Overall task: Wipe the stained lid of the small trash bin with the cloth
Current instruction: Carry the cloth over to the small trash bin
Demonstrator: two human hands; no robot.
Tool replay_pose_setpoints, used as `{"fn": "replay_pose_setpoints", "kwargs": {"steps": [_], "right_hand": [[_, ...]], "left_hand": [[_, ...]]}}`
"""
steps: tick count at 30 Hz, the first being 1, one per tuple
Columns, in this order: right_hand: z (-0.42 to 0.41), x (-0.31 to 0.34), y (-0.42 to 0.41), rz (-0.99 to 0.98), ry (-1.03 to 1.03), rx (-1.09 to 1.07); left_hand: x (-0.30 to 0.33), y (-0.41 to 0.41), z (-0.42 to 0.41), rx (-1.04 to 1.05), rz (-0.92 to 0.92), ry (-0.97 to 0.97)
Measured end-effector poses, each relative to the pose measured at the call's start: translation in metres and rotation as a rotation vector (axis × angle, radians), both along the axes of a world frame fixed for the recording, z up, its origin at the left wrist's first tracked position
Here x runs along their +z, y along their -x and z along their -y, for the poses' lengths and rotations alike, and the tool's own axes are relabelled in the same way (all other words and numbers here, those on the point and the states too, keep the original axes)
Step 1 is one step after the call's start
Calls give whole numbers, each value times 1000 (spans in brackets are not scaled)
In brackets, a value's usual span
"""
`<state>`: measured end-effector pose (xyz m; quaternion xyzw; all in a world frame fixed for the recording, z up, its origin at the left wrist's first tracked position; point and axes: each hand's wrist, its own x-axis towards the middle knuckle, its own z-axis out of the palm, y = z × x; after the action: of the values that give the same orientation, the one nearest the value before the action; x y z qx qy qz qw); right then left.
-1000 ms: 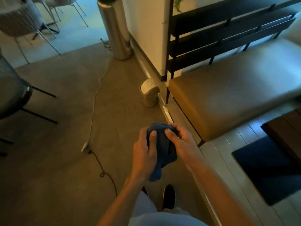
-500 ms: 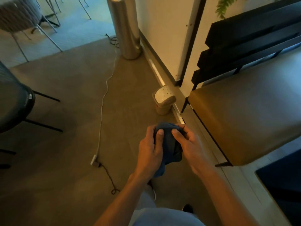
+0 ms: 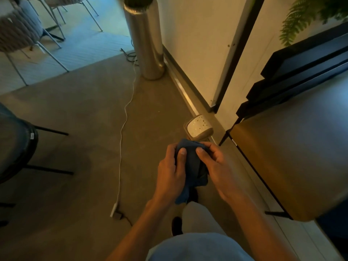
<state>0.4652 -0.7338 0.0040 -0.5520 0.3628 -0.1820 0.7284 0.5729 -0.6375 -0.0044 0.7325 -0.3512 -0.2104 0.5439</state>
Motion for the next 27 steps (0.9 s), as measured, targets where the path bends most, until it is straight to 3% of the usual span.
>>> {"fn": "replay_pose_setpoints", "kwargs": {"steps": [19, 27], "right_hand": [[173, -2, -162, -19, -43, -78], [210, -12, -211, -50, -104, -219]], "left_hand": [[2, -167, 177, -59, 3, -53], [-20, -226, 230, -179, -20, -99]]}}
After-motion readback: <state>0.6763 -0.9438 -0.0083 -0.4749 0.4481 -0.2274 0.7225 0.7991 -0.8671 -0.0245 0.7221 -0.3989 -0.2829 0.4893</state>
